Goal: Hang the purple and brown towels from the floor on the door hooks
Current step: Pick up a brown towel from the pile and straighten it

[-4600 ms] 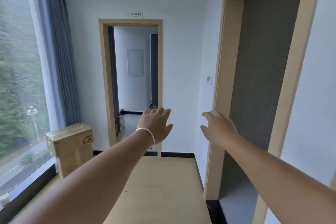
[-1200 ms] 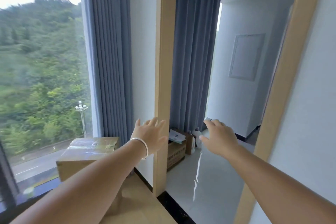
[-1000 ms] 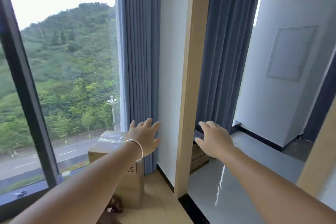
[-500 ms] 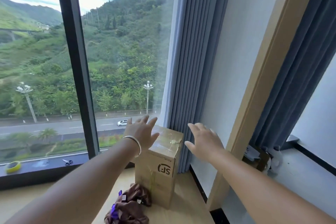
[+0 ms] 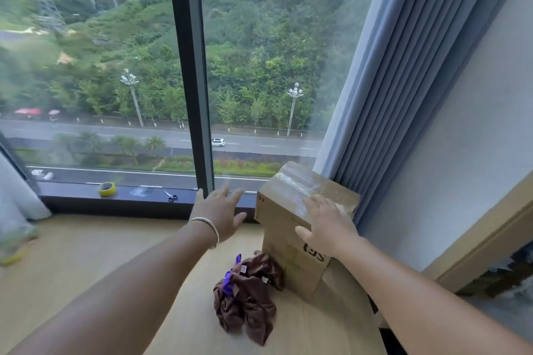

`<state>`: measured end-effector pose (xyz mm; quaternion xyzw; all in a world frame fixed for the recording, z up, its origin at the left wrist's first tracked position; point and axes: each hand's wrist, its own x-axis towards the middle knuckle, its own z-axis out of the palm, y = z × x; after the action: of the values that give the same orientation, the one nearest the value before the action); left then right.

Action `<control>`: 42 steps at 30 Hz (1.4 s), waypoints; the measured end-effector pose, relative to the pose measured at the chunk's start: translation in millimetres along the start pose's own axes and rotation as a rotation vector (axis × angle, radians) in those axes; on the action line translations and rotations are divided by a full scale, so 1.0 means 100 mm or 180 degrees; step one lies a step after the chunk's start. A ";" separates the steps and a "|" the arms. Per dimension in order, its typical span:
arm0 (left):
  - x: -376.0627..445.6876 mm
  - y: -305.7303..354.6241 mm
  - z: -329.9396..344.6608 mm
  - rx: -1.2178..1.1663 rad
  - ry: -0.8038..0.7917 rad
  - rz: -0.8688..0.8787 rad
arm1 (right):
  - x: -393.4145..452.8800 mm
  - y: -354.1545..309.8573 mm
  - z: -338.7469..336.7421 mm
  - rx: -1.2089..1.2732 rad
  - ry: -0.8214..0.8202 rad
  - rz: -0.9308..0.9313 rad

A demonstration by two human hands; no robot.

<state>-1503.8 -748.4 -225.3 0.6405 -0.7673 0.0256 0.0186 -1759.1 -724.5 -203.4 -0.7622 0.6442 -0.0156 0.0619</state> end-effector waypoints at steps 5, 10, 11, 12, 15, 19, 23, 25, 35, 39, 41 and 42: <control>0.22 -0.17 0.44 0.0058 -0.0241 -0.0308 | 0.60 0.01 0.38 -0.0043 -0.0260 -0.0328; 0.47 -0.20 0.90 0.0200 -0.0643 -0.0577 | 1.10 0.11 0.86 -0.0046 -0.0596 -0.0683; 0.53 -0.18 0.99 0.0222 -0.0724 -0.0623 | 1.19 0.14 0.96 -0.0045 -0.0632 -0.0756; 0.58 -0.16 1.10 0.0201 -0.0806 -0.0682 | 1.28 0.18 1.07 -0.0038 -0.0659 -0.0828; 0.70 -0.10 1.46 0.0079 -0.1087 -0.0823 | 1.52 0.29 1.42 -0.0045 -0.0822 -0.0944; 0.73 -0.06 2.08 -0.0022 -0.1343 -0.0888 | 1.76 0.41 2.03 -0.0070 -0.1050 -0.0992; 0.67 -0.09 2.80 -0.0246 -0.1641 -0.1038 | 1.90 0.46 2.74 -0.0120 -0.1418 -0.0947; 0.66 -0.15 3.23 -0.0287 -0.1738 -0.1089 | 1.97 0.47 3.18 -0.0151 -0.1548 -0.0939; 0.42 -0.32 5.68 -0.0682 -0.2048 -0.1267 | 2.17 0.49 5.49 -0.0291 -0.1924 -0.0860; 0.33 -0.24 6.50 -0.0821 -0.2037 -0.1231 | 2.23 0.53 6.29 -0.0322 -0.1913 -0.0805; 0.36 -0.22 6.85 -0.0858 -0.1973 -0.1179 | 2.29 0.54 6.64 -0.0320 -0.1871 -0.0792; 0.39 -0.21 7.03 -0.0903 -0.1921 -0.1137 | 2.33 0.54 6.81 -0.0310 -0.1837 -0.0791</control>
<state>-1487.1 -835.1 -923.9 0.7339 -0.6105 -0.2745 -0.1156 -1702.4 -912.1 -897.7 -0.8100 0.5021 0.2247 0.2032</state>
